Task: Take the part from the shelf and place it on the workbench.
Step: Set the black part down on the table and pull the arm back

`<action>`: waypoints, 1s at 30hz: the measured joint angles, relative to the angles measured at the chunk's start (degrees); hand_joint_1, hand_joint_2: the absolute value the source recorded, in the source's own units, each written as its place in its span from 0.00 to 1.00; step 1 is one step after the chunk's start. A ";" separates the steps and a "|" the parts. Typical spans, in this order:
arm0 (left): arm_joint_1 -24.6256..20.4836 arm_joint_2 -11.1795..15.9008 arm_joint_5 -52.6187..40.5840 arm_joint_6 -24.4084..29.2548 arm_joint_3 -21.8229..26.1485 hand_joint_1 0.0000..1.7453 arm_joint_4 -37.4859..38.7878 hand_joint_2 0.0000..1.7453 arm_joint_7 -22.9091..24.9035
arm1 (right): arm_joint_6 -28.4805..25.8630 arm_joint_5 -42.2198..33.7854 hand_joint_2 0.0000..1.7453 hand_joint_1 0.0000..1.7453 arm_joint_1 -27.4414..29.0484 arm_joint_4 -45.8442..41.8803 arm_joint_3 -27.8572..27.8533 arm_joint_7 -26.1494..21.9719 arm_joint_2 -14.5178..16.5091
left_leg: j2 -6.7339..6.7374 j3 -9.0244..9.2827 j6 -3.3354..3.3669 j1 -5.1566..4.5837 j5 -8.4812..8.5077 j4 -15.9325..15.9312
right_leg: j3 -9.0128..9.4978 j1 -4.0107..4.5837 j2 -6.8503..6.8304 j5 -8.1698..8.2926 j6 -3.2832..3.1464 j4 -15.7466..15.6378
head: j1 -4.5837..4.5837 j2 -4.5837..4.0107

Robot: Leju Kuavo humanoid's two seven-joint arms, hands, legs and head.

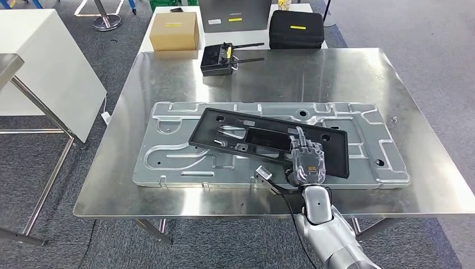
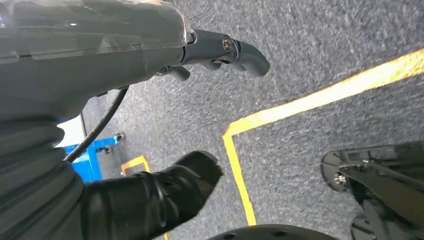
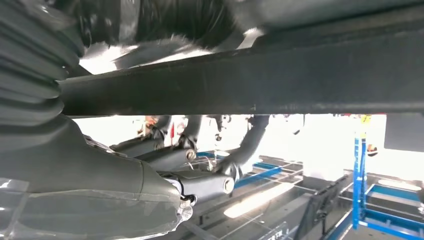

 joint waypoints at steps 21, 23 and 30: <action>-0.09 -0.05 0.84 -0.14 0.13 0.00 0.00 0.00 0.98 | -0.02 -3.73 0.00 0.00 0.23 2.98 -5.61 -5.04 1.80 | -0.11 0.83 1.35 -0.53 1.69 -4.02 | -0.63 0.48 0.14 0.73 0.39 -0.18 | 0.07 0.00; -0.07 0.01 0.90 -0.21 0.15 0.00 0.00 0.00 0.91 | -0.02 -3.94 0.00 0.00 0.06 3.13 -6.01 -5.36 2.08 | -0.08 -0.41 0.78 -0.48 -1.23 -0.93 | -0.98 0.13 -0.03 1.43 -0.32 -0.65 | 0.04 0.00; -0.18 0.23 1.27 -0.34 0.17 0.00 0.00 0.00 0.38 | -0.01 -4.84 0.00 0.00 0.02 3.63 -7.36 -6.76 2.62 | 0.00 2.04 0.01 -0.05 -4.98 2.46 | -4.46 0.03 -0.19 3.58 -0.09 0.34 | 0.01 0.00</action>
